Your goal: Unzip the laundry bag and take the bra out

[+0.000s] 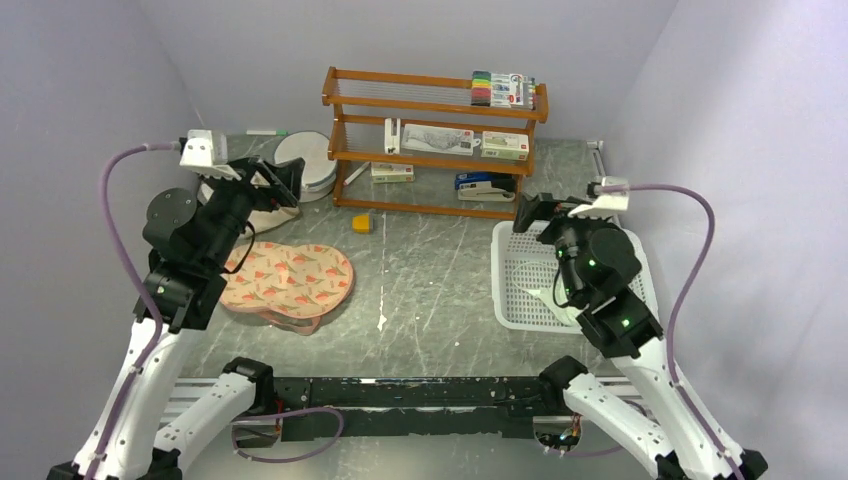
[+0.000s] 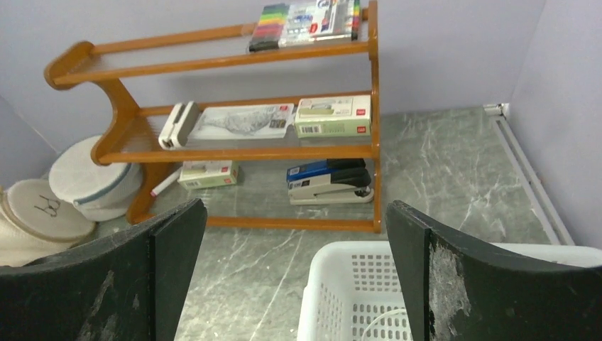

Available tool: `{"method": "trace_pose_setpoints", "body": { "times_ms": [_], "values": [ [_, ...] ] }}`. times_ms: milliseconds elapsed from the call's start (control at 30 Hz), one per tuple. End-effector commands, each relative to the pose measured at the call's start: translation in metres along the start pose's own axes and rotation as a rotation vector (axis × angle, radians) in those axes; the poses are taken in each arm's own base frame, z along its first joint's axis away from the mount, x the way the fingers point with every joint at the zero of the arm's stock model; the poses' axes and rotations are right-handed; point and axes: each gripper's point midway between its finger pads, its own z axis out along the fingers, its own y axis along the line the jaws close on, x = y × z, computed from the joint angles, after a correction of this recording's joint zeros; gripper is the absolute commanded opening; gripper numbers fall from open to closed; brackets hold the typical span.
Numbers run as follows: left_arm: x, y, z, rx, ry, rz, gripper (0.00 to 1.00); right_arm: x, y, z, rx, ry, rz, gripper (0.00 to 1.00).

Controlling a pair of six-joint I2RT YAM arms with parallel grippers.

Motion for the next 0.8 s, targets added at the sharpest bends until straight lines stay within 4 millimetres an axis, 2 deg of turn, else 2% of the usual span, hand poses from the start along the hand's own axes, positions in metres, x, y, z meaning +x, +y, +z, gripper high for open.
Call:
{"method": "trace_pose_setpoints", "body": {
  "times_ms": [0,167,467,567,767],
  "values": [
    [0.0,0.003,0.014,-0.028,-0.028,0.076,0.96,0.003,0.008,0.009,0.031,0.036,0.017,1.0],
    [0.009,0.007,0.029,-0.064,-0.025,0.144,0.95,0.023,0.024,0.022,0.049,0.107,0.033,1.0],
    [0.03,0.027,0.051,-0.198,-0.006,0.233,0.94,0.061,0.055,0.04,0.056,0.243,0.026,1.0],
    [0.04,0.043,0.06,-0.28,0.01,0.237,0.94,0.075,0.061,0.044,0.071,0.3,0.014,1.0],
    [0.065,0.085,0.078,-0.441,0.086,0.228,0.94,0.095,0.06,0.045,0.115,0.359,-0.005,1.0]
  ]
}}
